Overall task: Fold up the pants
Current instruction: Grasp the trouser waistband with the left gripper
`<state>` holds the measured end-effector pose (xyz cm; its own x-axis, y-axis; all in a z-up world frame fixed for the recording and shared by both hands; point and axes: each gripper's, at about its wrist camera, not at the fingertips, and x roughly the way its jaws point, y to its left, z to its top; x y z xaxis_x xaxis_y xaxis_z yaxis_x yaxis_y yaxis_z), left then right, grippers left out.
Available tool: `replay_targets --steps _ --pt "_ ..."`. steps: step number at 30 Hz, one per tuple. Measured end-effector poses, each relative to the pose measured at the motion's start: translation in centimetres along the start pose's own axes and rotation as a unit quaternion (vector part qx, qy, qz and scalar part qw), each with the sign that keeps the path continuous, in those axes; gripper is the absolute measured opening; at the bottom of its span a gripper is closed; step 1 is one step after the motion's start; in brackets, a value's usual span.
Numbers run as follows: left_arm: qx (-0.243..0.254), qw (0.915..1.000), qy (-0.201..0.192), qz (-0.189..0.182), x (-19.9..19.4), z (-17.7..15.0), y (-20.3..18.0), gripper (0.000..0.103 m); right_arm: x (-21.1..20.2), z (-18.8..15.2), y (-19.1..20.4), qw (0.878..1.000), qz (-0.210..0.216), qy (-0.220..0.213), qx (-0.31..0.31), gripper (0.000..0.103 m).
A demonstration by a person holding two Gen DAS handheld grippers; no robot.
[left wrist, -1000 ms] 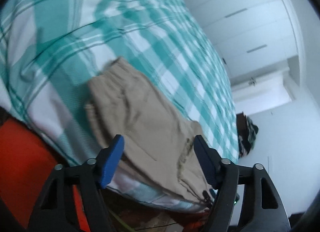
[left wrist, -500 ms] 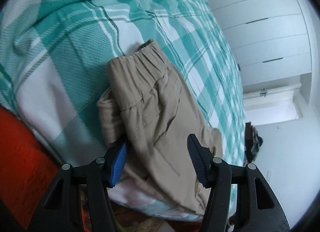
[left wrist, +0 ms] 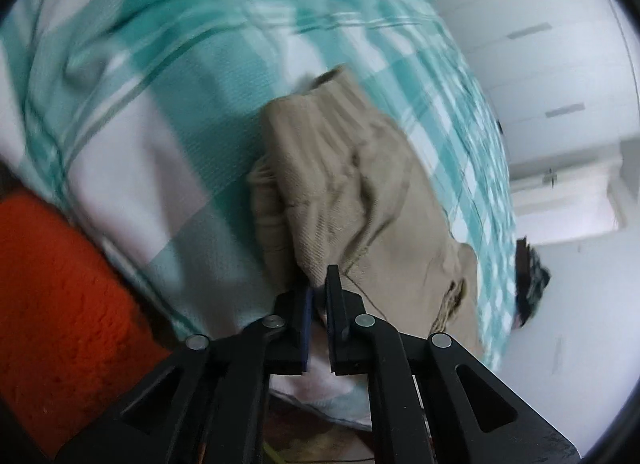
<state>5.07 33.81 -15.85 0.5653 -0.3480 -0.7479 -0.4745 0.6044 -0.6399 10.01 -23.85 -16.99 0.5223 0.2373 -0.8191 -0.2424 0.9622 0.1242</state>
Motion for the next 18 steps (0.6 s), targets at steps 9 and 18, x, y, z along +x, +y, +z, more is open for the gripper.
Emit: replay_targets --steps 9,18 --pt "-0.055 0.9931 -0.088 -0.054 -3.9 0.9 1.7 0.067 -0.1 -0.2 0.2 1.000 0.000 0.001 -0.004 0.103" --pt "-0.020 0.9983 -0.055 0.000 -0.1 1.1 0.1 0.057 0.0 -0.1 0.3 1.000 -0.001 0.001 -0.003 0.103"
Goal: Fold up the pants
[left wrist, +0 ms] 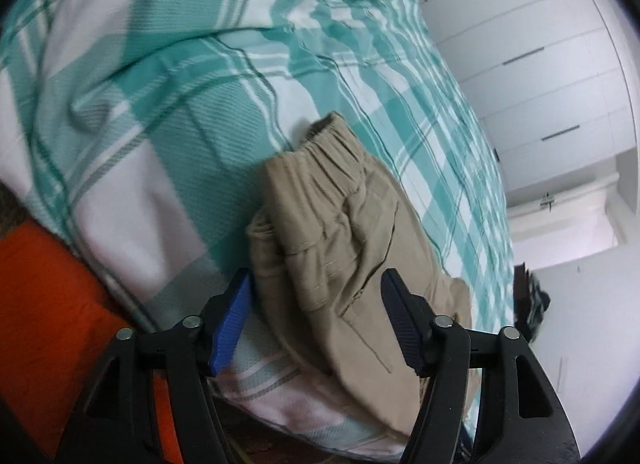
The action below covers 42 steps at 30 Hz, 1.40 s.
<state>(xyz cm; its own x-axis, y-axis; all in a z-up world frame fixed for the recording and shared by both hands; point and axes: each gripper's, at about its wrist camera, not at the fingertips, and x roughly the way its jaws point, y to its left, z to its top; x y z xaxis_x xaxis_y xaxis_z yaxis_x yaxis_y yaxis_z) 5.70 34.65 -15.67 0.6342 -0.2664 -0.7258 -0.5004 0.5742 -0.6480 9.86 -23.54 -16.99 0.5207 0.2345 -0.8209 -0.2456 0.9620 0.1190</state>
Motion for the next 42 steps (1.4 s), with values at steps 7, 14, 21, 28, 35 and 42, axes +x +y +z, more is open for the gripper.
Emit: replay_targets --steps 7,14,21,28,35,42 --pt "-0.016 0.9999 -0.001 0.001 0.4 -0.1 1.1 0.028 0.0 0.0 0.0 1.000 0.000 0.000 0.000 0.103" --pt "-0.020 0.9995 -0.014 -0.021 0.1 -0.3 1.1 0.021 0.1 0.0 -0.1 1.000 0.000 0.000 0.000 0.103" --pt "-0.015 0.9991 -0.029 -0.026 -0.7 -0.5 0.5 0.018 0.0 0.0 -0.1 1.000 -0.001 -0.001 0.000 0.103" --pt "0.018 0.9978 -0.044 -0.045 -2.8 -1.0 -2.2 0.017 0.1 0.0 -0.1 1.000 -0.001 -0.001 0.000 0.103" --pt "0.123 0.9877 -0.046 -0.086 -6.2 -2.6 -10.6 0.016 -2.9 1.2 -1.5 0.999 0.032 -0.015 0.040 0.102" --pt "0.240 0.9586 -0.002 -0.153 -5.8 -7.6 -22.6 0.016 -8.0 1.5 -6.2 0.983 0.024 -0.129 0.131 0.102"
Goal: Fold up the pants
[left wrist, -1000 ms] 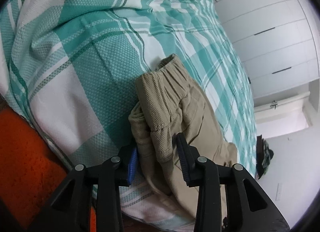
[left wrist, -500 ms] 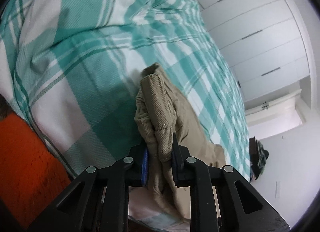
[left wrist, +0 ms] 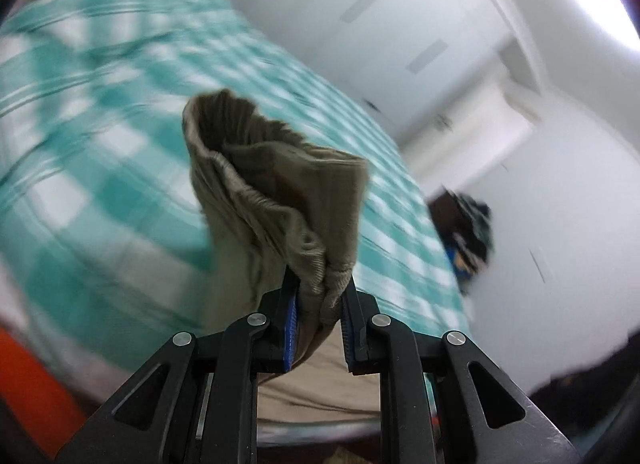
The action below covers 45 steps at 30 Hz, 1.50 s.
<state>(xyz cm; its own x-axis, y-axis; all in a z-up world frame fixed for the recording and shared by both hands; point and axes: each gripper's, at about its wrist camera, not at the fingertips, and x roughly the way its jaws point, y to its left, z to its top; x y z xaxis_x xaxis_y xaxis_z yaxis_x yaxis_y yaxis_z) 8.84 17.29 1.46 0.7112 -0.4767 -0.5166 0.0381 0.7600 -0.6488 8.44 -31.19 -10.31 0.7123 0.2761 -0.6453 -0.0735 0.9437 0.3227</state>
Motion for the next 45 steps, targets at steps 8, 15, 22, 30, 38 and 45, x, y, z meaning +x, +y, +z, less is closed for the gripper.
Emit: replay_targets --steps 8,15,22,30,38,45 --pt "0.061 0.9858 0.146 -0.057 15.1 -8.6 -10.4 0.029 -2.2 0.8 -5.5 0.993 -0.040 -0.040 0.108 0.102" --pt "0.014 0.9741 0.222 -0.042 17.3 -11.3 -7.6 0.059 -3.5 0.1 -8.8 0.981 0.005 -0.060 0.186 0.102" --pt "0.071 0.9907 0.108 0.042 9.5 -6.8 -2.0 0.065 -1.5 0.2 -7.4 0.959 0.194 -0.005 0.207 0.097" --pt "0.039 0.9873 0.114 0.103 7.9 -10.0 4.4 0.065 6.0 -0.6 -1.2 0.946 0.196 0.193 0.173 0.058" --pt "0.123 0.9826 0.114 0.080 9.0 -11.4 1.5 0.066 4.6 2.7 2.4 0.983 0.108 0.137 0.059 0.015" --pt "0.191 0.9644 0.161 0.087 11.7 -14.0 0.0 0.066 7.2 0.7 -1.3 0.974 0.092 0.162 0.129 0.028"
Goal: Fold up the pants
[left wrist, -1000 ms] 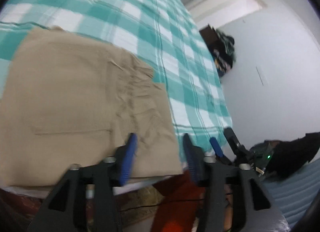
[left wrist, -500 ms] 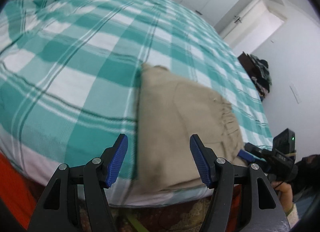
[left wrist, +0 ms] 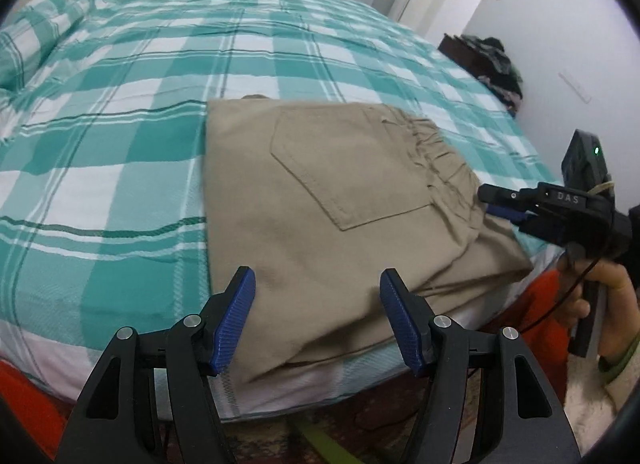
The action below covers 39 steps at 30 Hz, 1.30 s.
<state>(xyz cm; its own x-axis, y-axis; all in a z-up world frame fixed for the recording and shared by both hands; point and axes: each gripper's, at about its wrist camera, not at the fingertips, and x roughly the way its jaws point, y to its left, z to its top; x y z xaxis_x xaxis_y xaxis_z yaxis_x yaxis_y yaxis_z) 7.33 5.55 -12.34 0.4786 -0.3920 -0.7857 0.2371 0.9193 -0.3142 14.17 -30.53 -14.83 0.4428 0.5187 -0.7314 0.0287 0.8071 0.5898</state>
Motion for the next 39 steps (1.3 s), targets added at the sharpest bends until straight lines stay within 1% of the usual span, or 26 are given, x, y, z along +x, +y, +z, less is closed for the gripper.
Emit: replay_targets --steps 1,3,7,9,12,15,16,17,18,19,20,21,23,25,27,29,31,32,34,36,37,39 --pt "-0.004 1.0000 -0.001 -0.005 0.0 0.1 0.2 0.066 -0.6 -0.4 -0.6 1.000 0.005 -0.004 0.011 0.044" --pt "-0.016 0.9998 -0.002 -0.014 0.1 0.2 0.7 0.066 -1.3 -0.6 -1.1 1.000 0.012 -0.005 0.028 0.063" --pt "-0.019 0.9997 -0.001 -0.017 0.4 0.2 0.8 0.066 -0.7 -0.6 -1.6 0.997 0.042 0.018 0.055 0.064" --pt "-0.014 0.9998 -0.002 -0.015 0.3 0.2 0.6 0.066 0.5 0.0 -1.4 0.997 0.039 0.031 0.055 0.064" --pt "-0.015 0.9997 -0.005 -0.021 0.1 0.0 0.7 0.066 2.1 1.0 -1.5 0.998 0.012 0.038 0.051 0.064" --pt "-0.031 0.9991 -0.009 -0.029 -0.4 0.1 1.5 0.066 2.8 0.9 -2.1 0.997 0.013 0.034 0.062 0.066" --pt "-0.042 0.9986 -0.014 -0.030 -0.8 0.3 2.0 0.066 2.7 0.8 -2.2 0.998 0.014 0.033 0.057 0.063" --pt "-0.055 0.9978 -0.023 -0.029 -1.2 0.5 2.7 0.066 2.7 0.8 -1.9 0.998 0.011 0.036 0.041 0.056" --pt "-0.072 0.9964 -0.035 -0.029 -1.8 0.8 3.7 0.066 2.6 0.8 -1.8 0.999 0.009 0.040 0.031 0.037" --pt "-0.088 0.9948 -0.044 -0.027 -2.3 0.9 4.7 0.066 2.3 0.9 -1.8 0.999 0.021 0.041 0.027 0.029" --pt "-0.111 0.9921 -0.054 -0.022 -2.9 1.1 6.0 0.066 1.7 1.0 -1.7 0.998 0.038 0.032 0.033 0.025" --pt "-0.131 0.9892 -0.062 -0.019 -3.4 1.1 7.2 0.066 1.1 1.1 -1.3 0.998 0.050 0.023 0.032 0.023" --pt "-0.165 0.9836 -0.071 -0.016 -4.1 0.9 9.0 0.066 -0.2 1.3 0.2 0.998 0.058 0.003 0.018 0.022" --pt "-0.183 0.9803 -0.074 -0.014 -4.7 0.6 10.0 0.066 -1.8 1.5 1.8 0.997 0.079 -0.015 0.012 0.022" --pt "-0.180 0.9807 -0.074 -0.015 -5.0 0.3 9.9 0.066 -4.1 1.6 2.9 0.994 0.104 -0.039 0.011 0.021" --pt "-0.164 0.9839 -0.069 -0.015 -5.0 0.3 9.2 0.066 -6.4 1.5 3.2 0.992 0.110 -0.058 0.007 0.021" --pt "-0.138 0.9886 -0.057 -0.021 -4.6 0.5 8.1 0.066 -7.6 0.9 2.5 0.993 0.101 -0.065 0.008 0.021" --pt "-0.127 0.9903 -0.051 -0.026 -4.4 0.6 7.7 0.066 -7.5 0.4 1.6 0.995 0.085 -0.059 0.011 0.021" --pt "-0.095 0.9941 -0.033 -0.040 -4.0 0.7 6.4 0.067 -6.0 -0.7 -1.1 0.998 0.043 -0.036 0.035 0.021" --pt "-0.070 0.9964 -0.021 -0.043 -3.9 0.6 5.6 0.068 -4.1 -1.8 -2.7 0.999 0.008 -0.015 0.044 0.021" --pt "-0.060 0.9972 -0.018 -0.041 -4.0 0.4 5.3 0.068 -3.5 -2.6 -3.1 0.999 0.000 -0.019 0.041 0.021" --pt "-0.049 0.9979 -0.015 -0.040 -3.9 0.2 4.8 0.071 -3.2 -3.1 -3.1 0.999 0.001 -0.033 0.039 0.021"
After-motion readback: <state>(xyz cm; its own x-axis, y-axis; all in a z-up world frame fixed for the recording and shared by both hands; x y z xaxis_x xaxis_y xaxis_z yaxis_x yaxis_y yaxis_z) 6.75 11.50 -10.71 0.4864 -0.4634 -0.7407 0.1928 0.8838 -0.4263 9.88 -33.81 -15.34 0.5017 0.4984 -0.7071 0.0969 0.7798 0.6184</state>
